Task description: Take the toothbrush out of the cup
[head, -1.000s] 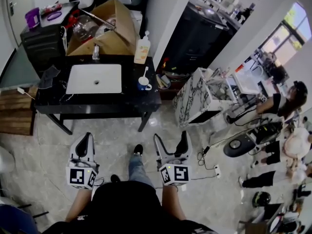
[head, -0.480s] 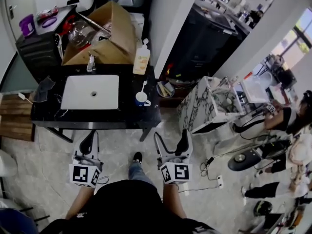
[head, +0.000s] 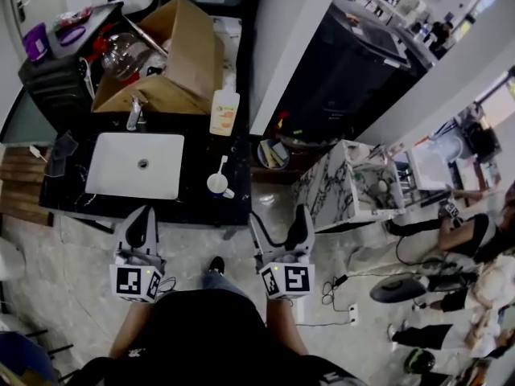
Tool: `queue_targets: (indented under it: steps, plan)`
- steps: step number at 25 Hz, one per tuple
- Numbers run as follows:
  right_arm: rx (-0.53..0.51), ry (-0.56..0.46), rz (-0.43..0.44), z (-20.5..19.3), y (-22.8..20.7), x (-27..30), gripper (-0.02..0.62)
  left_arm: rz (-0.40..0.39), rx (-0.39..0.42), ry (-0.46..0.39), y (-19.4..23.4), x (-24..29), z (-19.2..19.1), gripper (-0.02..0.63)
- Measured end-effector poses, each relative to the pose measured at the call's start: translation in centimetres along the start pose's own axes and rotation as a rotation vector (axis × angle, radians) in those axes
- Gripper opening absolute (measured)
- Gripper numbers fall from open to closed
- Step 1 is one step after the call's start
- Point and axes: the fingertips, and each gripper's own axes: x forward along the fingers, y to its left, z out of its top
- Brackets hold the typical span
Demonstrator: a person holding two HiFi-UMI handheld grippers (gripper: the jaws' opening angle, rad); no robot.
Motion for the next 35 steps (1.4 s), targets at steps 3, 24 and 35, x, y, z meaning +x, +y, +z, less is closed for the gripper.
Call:
queue_targets:
  steps: [3,24,35]
  plan:
    - [0.007,0.018,0.032,0.0,-1.5,1.9,0.469,0.028,0.007,-0.008,-0.2,1.6,-0.5,0.005]
    - [0.196,0.183,0.048,-9.9,-1.2,10.6,0.468,0.030,-0.020,0.079,3.8,5.5,-3.3,0.005]
    - [0.346,0.425,0.079,-21.6,1.4,16.1,0.466,0.062,-0.009,0.108,7.4,6.0,-3.5,0.005]
